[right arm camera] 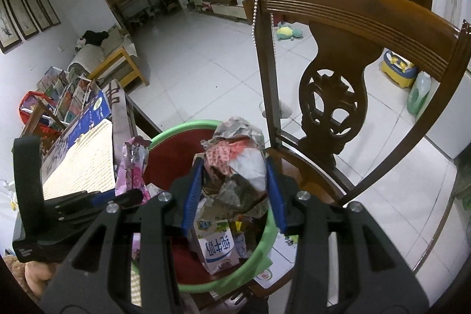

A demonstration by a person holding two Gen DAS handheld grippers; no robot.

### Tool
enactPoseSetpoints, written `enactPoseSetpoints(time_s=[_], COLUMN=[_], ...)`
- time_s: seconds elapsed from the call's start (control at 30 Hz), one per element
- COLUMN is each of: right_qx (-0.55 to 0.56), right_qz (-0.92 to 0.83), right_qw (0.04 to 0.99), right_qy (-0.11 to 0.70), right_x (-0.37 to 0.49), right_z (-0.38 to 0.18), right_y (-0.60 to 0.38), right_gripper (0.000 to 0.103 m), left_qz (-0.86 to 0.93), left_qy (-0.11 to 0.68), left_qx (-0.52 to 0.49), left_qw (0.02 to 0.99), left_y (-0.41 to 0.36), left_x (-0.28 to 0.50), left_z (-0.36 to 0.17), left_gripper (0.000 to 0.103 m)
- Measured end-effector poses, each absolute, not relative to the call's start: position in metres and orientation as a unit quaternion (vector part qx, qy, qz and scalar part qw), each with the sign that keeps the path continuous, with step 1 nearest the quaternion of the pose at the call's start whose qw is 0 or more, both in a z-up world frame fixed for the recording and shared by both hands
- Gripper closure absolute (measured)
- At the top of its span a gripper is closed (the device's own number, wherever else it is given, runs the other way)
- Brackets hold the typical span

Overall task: Collect trash
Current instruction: 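Open the left tool over the bin while the right tool drops the crumpled paper in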

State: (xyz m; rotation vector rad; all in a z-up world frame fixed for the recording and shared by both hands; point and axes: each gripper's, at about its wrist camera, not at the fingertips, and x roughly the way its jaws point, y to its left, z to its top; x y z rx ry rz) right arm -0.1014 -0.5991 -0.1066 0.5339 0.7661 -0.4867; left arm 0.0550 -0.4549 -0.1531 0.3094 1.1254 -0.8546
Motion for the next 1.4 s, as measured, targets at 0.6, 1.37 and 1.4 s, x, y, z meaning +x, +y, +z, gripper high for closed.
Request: enactPoseSetpoints(time_s=[0.6, 1.37, 1.4], right_qx=[0.252, 0.209, 0.204], right_qz=[-0.241, -0.209, -0.211], right_qw=[0.857, 0.867, 0.867], right_qy=[0.379, 0.402, 0.402], right_x=[-0.091, -0.041, -0.038], right_z=[-0.115, -0.130, -0.131], right_y=[-0.596, -0.555, -0.552], right_gripper=[0.063, 0.063, 0.063], left_qz=[-0.391, -0.347, -0.346], left_qy=[0.533, 0.503, 0.501], left_qx=[0.126, 0.084, 0.085], left_qw=[0.739, 0.787, 0.789], left_y=[-0.451, -0.357, -0.351], left_x=[0.068, 0.074, 0.073], left_z=[-0.168, -0.133, -0.131], left_gripper=[0.061, 0.036, 0.036])
